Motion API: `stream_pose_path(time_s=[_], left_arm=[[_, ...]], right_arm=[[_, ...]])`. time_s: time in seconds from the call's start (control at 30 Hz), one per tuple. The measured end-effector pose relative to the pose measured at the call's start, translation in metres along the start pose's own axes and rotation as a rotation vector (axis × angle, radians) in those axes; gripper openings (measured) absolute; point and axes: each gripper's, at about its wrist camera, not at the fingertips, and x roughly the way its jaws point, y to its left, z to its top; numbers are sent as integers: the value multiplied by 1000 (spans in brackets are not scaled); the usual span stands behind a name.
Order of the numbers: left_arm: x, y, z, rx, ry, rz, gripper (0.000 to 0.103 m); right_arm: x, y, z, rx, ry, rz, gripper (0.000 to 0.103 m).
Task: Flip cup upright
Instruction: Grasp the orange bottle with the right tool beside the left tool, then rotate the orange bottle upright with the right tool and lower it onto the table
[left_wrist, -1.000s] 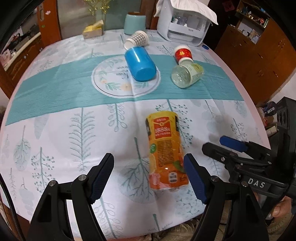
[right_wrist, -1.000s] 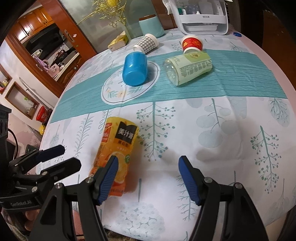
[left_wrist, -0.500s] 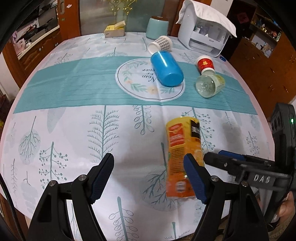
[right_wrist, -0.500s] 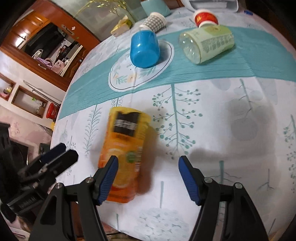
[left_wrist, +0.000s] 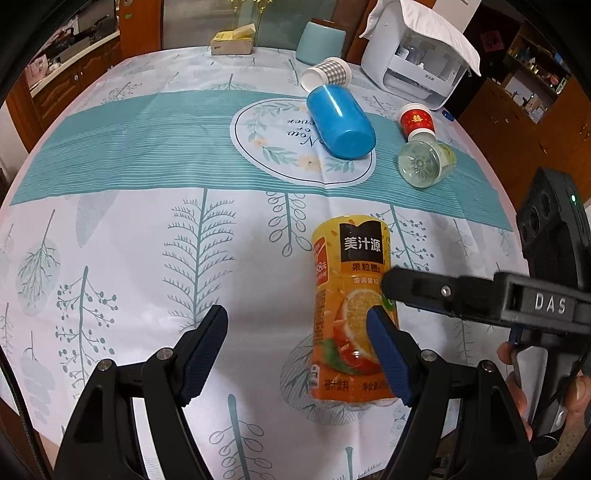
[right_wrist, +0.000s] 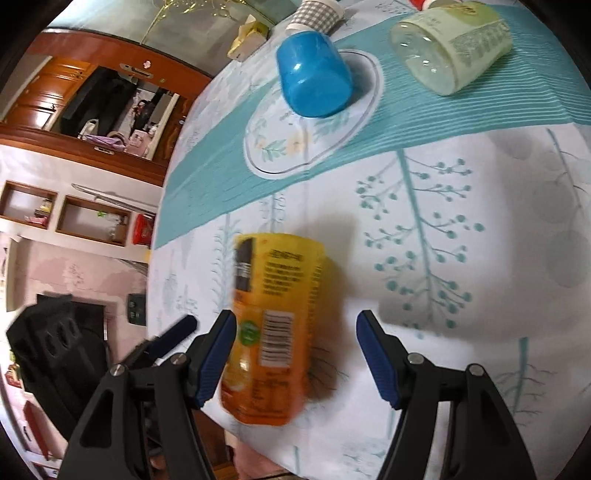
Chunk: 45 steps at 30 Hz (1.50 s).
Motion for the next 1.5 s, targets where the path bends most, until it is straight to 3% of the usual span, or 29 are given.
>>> stream_pose_path(time_s=[0.4, 0.47, 0.67, 0.87, 1.1, 1.27, 1.5], left_arm=[[-2, -3, -5, 12, 5, -19, 76], [-3, -4, -6, 16, 4, -22, 76], [-8, -8, -6, 25, -10, -31, 76], [-11, -10, -6, 28, -20, -33, 76], [-8, -15, -7, 30, -18, -37, 76], [-6, -17, -9, 36, -12, -37, 76], [-6, -16, -8, 34, -16, -34, 76]], right_arm=[[21, 7, 4, 14, 37, -28, 67], [20, 6, 3, 20, 37, -16, 55], [2, 6, 3, -13, 3, -3, 52], [-25, 13, 10, -119, -141, -80, 52], [-42, 26, 6, -351, -404, -215, 52], [-36, 25, -8, -477, -482, -239, 52], [-37, 40, -39, -650, -510, -314, 55]])
